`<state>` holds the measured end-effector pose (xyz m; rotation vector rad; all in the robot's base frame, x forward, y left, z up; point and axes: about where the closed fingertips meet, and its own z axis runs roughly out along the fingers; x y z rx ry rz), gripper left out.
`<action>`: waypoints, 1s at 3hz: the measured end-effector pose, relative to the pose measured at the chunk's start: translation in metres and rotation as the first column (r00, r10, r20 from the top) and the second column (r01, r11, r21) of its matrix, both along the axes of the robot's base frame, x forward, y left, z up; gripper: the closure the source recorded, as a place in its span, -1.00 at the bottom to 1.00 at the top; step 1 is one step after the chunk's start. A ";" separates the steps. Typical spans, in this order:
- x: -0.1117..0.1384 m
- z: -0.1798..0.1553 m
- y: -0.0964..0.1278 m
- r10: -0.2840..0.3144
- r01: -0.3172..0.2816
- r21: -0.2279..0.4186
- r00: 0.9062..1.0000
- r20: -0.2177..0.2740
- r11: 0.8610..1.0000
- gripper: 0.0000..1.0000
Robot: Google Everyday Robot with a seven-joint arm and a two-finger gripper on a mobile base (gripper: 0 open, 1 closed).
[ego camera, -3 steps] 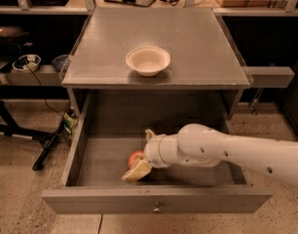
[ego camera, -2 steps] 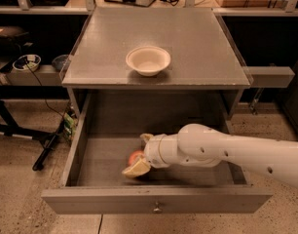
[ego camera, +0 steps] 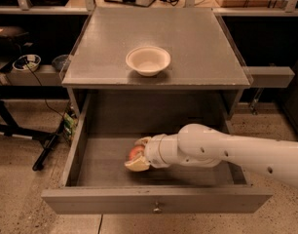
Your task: Pick apple from top drawer and place on counter
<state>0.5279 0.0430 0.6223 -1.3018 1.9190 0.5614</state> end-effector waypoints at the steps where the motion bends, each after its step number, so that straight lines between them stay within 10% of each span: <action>1: 0.000 0.000 0.000 0.000 0.000 0.000 1.000 0.000 1.000 0.78; 3: 0.000 0.000 0.000 0.000 0.000 0.000 1.000 0.000 1.000 1.00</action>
Offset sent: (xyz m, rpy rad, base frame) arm 0.0000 0.0000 0.0000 0.0000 0.0000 0.0001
